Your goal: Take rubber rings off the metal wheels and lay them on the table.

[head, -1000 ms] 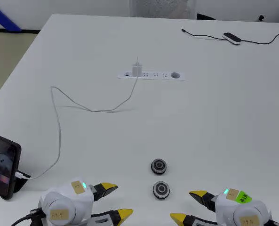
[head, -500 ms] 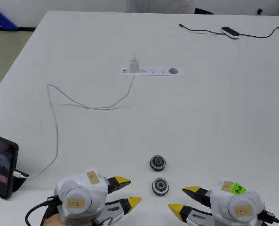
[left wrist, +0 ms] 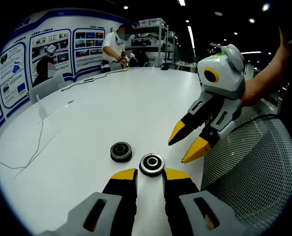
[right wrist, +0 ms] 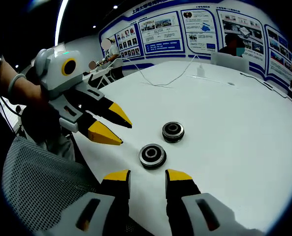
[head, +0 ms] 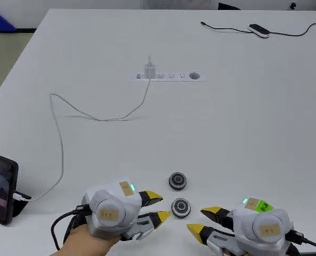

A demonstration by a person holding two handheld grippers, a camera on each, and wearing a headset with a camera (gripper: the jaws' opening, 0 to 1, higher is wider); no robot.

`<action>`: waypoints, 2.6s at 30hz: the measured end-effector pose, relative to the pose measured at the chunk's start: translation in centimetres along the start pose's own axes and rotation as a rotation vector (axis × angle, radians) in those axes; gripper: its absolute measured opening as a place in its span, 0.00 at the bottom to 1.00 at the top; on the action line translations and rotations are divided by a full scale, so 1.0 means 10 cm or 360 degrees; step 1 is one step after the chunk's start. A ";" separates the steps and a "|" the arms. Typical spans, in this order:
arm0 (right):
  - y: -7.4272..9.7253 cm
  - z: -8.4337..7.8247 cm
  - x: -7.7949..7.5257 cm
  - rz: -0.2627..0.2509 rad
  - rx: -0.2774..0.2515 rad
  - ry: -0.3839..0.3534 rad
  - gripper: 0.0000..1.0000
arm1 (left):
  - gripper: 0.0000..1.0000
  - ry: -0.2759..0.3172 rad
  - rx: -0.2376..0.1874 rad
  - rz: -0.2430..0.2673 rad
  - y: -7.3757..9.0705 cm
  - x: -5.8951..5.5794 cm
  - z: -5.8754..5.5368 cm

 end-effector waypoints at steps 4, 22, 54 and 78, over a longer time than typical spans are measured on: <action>-0.01 -0.01 0.00 0.0002 -0.0003 -0.0012 0.29 | 0.18 -0.0050 0.0015 -0.0022 -0.09 -0.02 0.04; -0.06 0.01 -0.04 0.0012 -0.0032 -0.0074 0.28 | 0.15 -0.0137 0.0098 -0.0067 -0.34 -0.09 0.04; -0.09 0.02 -0.08 0.0015 -0.0109 -0.0224 0.28 | 0.14 -0.0262 0.0185 -0.0128 -0.45 -0.11 -0.03; -0.18 0.01 -0.27 0.0026 -0.0239 -0.0898 0.21 | 0.13 -0.0267 0.0169 -0.0121 -0.45 -0.11 -0.05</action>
Point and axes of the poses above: the centre of the closed fingertips' face, and the gripper's own axes: y roughly backward along the fingers, x roughly to its left, z roughly out of its top, the point moved 3 cm from there along y, roughly backward along the fingers, and after that the axes turned 7 degrees about z, right-handed, at the moved point
